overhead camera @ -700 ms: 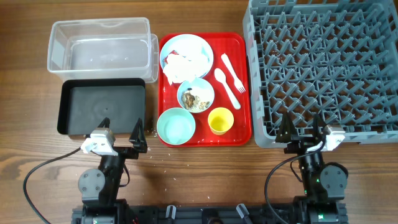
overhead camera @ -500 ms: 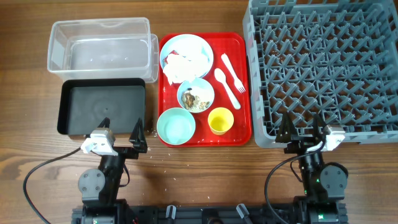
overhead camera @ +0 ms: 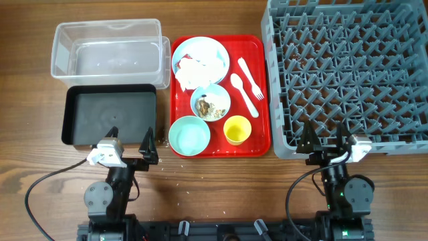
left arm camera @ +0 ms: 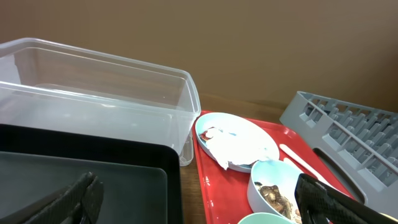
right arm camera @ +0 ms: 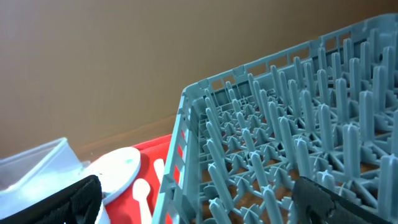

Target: Sort waste into correct bins and load items into the dishwasher rack

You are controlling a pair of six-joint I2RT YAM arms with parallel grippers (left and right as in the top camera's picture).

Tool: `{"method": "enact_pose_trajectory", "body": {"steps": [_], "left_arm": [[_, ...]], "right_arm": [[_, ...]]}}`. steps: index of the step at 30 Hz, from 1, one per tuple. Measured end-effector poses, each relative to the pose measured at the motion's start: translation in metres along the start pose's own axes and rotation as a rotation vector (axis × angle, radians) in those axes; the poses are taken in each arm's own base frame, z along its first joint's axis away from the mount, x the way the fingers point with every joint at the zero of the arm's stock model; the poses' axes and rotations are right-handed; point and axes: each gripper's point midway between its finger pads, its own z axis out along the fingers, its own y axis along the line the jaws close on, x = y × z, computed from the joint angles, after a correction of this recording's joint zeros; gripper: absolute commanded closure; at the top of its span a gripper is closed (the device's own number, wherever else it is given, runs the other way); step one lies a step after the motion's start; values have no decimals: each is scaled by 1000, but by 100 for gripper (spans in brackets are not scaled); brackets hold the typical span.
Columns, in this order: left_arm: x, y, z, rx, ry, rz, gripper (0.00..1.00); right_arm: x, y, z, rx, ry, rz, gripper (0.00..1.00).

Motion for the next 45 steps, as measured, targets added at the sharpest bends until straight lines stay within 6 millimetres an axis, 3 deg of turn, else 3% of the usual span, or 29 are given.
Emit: {"method": "enact_pose_trajectory", "body": {"steps": [12,17,20,24,28,30,32,36,39,40,43,45], "left_arm": [[0,0,0,0,0,0,0],[0,0,0,0,-1,1,0],[0,-1,0,5,-1,0,0],[-7,-6,-1,26,-18,5,0],[-70,-25,-10,44,-72,15,0],[-82,-29,-5,35,-10,7,0],[-89,-33,15,33,110,-14,0],[-93,-36,57,2,391,-51,0],[-101,-50,97,11,579,-30,0],[-103,-64,119,35,661,-16,0],[-81,-85,156,44,863,9,0],[-50,-109,185,60,1030,35,0]], "right_arm": [[-1,0,0,2,-5,144,0],[-7,48,-6,-264,-16,-128,0],[-6,56,-9,-312,-10,-182,0],[-29,72,-10,-338,31,-259,0],[-60,86,11,-327,138,-334,0],[-80,95,25,-333,180,-344,0],[-90,100,41,-331,270,-336,0],[-85,99,55,-305,501,-317,0],[-88,99,64,-298,560,-314,0],[-86,99,67,-297,570,-312,0],[-79,100,70,-308,603,-267,0],[-76,100,71,-295,624,-204,0]]}}
